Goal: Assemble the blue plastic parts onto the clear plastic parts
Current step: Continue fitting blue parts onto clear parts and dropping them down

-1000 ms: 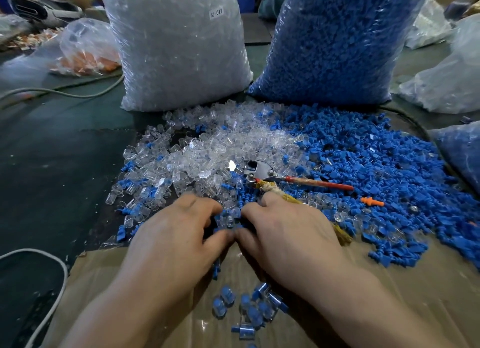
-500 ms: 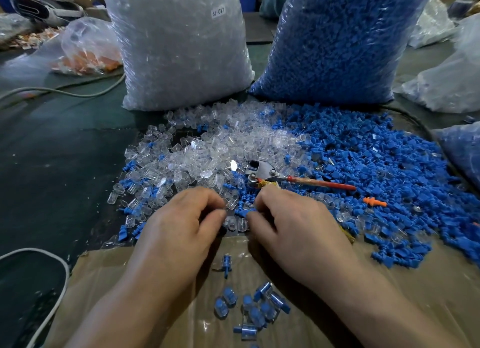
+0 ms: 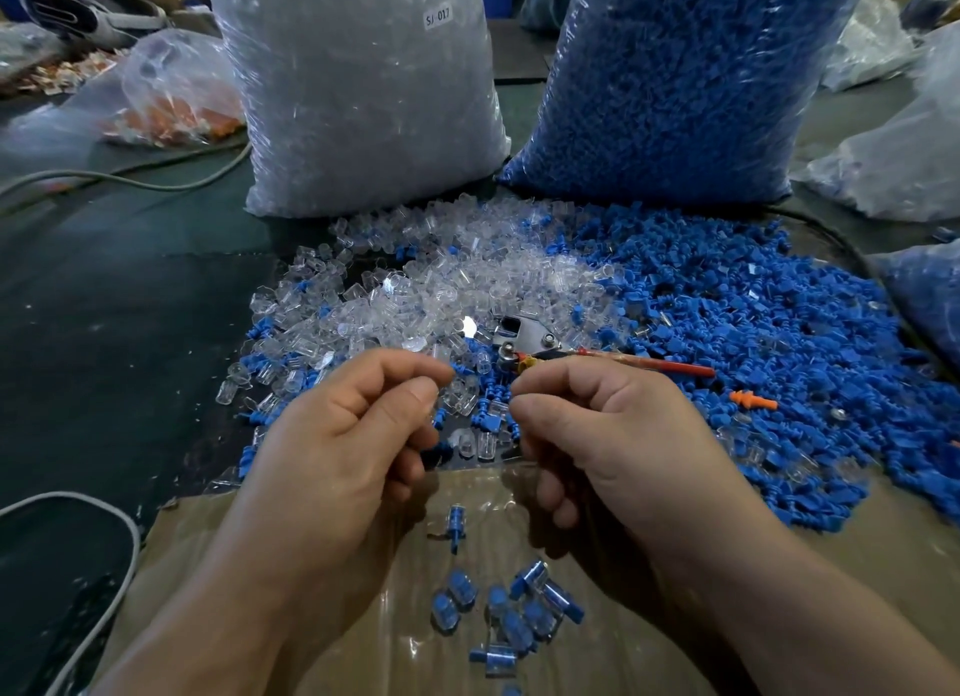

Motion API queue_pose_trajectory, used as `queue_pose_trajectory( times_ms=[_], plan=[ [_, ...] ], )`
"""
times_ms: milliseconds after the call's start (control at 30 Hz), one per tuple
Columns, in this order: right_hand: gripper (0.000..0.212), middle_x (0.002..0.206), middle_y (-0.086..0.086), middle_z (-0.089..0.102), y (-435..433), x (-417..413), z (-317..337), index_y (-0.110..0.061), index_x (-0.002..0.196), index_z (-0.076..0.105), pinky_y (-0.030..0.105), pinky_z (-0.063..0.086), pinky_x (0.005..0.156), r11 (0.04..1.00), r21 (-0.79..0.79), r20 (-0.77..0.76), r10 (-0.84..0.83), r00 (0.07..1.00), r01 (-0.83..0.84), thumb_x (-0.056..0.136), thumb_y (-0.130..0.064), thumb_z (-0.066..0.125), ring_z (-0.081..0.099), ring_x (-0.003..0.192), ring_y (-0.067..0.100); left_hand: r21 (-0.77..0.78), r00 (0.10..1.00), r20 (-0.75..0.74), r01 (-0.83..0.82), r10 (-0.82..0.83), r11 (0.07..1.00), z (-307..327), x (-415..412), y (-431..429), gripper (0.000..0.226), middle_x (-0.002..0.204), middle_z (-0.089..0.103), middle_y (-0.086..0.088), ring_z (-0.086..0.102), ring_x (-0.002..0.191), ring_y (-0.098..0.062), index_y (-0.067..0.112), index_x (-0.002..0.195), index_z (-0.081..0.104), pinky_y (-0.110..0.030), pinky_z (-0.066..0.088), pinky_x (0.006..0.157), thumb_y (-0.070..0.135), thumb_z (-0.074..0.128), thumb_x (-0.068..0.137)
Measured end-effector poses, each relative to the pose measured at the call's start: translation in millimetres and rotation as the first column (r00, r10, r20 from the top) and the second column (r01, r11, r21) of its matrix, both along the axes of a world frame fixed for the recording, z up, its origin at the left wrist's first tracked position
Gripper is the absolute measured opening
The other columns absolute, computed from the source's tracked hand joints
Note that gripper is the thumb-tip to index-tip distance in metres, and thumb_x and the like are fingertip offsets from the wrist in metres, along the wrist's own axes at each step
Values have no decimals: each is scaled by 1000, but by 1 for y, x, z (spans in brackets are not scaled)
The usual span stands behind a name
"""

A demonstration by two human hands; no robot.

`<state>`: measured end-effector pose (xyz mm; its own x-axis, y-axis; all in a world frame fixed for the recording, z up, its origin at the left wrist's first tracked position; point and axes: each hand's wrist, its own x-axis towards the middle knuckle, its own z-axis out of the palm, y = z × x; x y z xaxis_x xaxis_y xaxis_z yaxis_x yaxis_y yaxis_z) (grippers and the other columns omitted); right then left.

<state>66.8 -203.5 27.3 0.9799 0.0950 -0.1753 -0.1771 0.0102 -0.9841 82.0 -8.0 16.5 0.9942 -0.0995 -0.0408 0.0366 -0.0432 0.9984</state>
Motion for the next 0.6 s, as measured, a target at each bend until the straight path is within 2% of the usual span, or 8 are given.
queue_pose_trajectory(
  times_ms=[100, 200, 267, 333, 400, 467, 533, 600],
  plan=[
    [14, 69, 13, 67, 1, 0, -1, -22, 89, 73, 33, 52, 47, 989, 150, -35, 13, 999, -8, 92, -11, 65, 61, 55, 28, -131, 999, -45, -8, 2, 991, 9, -2, -3, 27, 61, 60, -2, 51, 48, -10, 25, 85, 75, -18, 42, 40, 39, 74, 62],
    [20, 76, 16, 69, 4, 1, -1, -19, 91, 73, 37, 57, 51, 967, 256, -64, 22, 998, -5, 95, -6, 59, 65, 61, 31, -72, 1000, -7, -26, 25, 997, 11, -2, -6, 23, 53, 52, -5, 45, 42, -11, 21, 71, 63, -17, 38, 37, 38, 76, 62],
    [20, 77, 16, 70, 5, 1, 0, -19, 90, 73, 37, 57, 51, 964, 266, -57, 37, 998, -21, 96, -7, 57, 67, 62, 31, -141, 998, -50, -57, 50, 988, 10, -2, -8, 27, 50, 43, -6, 39, 38, -9, 11, 71, 56, -16, 37, 35, 29, 76, 68],
    [19, 77, 15, 71, 5, 0, 1, -20, 89, 72, 36, 57, 52, 970, 237, -31, 64, 997, -55, 95, -8, 59, 68, 64, 33, -200, 994, -97, -71, 52, 977, 9, -2, -9, 36, 51, 39, -6, 37, 37, -8, 4, 71, 50, -17, 37, 35, 26, 80, 70],
    [16, 77, 14, 71, 5, -1, 1, -21, 87, 70, 36, 58, 55, 982, 172, 14, 75, 997, -76, 94, -10, 61, 70, 66, 35, -118, 996, -67, -67, 59, 991, 4, -1, -7, 46, 51, 42, -4, 38, 40, -10, 10, 69, 54, -22, 40, 38, 40, 88, 68],
    [14, 76, 13, 71, 4, -4, 2, -23, 84, 68, 38, 58, 56, 992, 101, 62, 74, 995, -80, 92, -12, 63, 70, 66, 36, -14, 998, -14, -56, 56, 998, -2, 1, -4, 50, 50, 49, -4, 42, 43, -15, 17, 73, 62, -30, 40, 43, 58, 86, 58],
    [15, 74, 12, 71, 6, -6, 2, -26, 83, 67, 38, 58, 55, 997, 14, 116, 68, 991, -70, 93, -14, 65, 71, 65, 34, 19, 998, -2, -70, 70, 997, -5, 1, -4, 49, 51, 55, -3, 46, 43, -15, 23, 76, 67, -28, 41, 43, 65, 84, 56],
    [13, 74, 8, 72, 8, -9, 1, -29, 88, 66, 40, 60, 56, 994, -100, 183, 70, 981, -52, 93, -17, 65, 72, 65, 27, 1, 998, -12, -69, 69, 998, -3, 0, -7, 44, 54, 60, -2, 52, 44, -12, 23, 80, 71, -20, 43, 43, 61, 84, 60]
  ],
)
